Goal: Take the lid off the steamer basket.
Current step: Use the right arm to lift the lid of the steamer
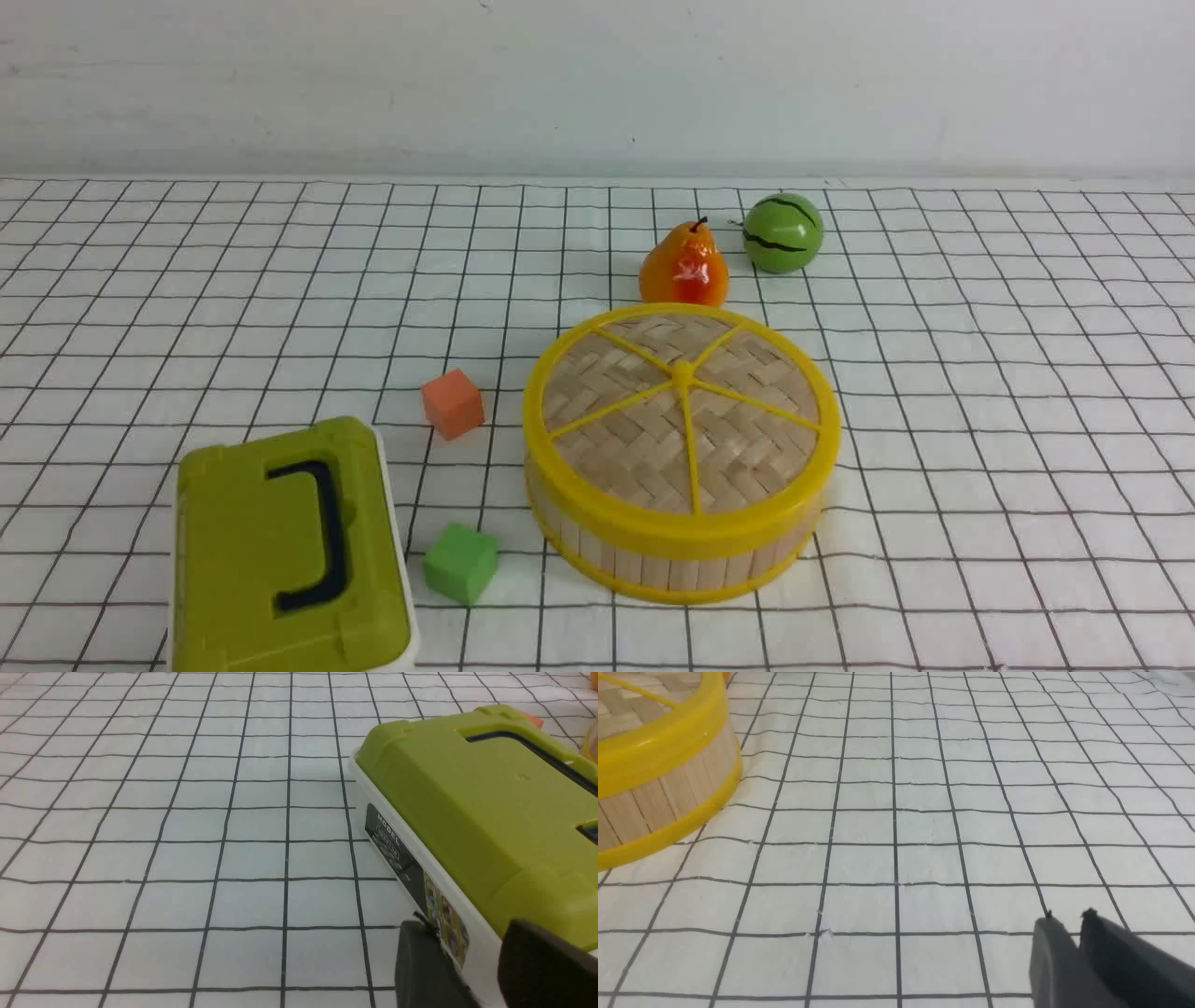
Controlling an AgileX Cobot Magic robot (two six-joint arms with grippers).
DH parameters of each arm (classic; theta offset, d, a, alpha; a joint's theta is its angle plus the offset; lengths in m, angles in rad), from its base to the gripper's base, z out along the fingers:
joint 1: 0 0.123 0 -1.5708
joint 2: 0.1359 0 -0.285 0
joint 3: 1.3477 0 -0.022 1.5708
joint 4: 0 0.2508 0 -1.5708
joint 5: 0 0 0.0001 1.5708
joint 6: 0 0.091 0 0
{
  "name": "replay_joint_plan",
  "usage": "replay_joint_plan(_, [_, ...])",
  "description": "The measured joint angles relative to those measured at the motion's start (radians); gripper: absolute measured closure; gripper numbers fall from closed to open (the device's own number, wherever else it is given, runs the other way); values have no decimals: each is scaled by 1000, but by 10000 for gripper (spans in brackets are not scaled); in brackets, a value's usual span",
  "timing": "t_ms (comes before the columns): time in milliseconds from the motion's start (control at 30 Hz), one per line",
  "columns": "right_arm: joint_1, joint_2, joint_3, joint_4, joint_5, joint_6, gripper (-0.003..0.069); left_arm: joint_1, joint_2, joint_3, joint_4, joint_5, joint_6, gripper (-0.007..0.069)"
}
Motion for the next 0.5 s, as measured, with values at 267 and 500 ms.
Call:
replay_joint_plan(267, [0,0,0,0,0,0,564,0,0,0,0,0,0,385])
replay_joint_plan(500, [0,0,0,0,0,0,554,0,0,0,0,0,0,385])
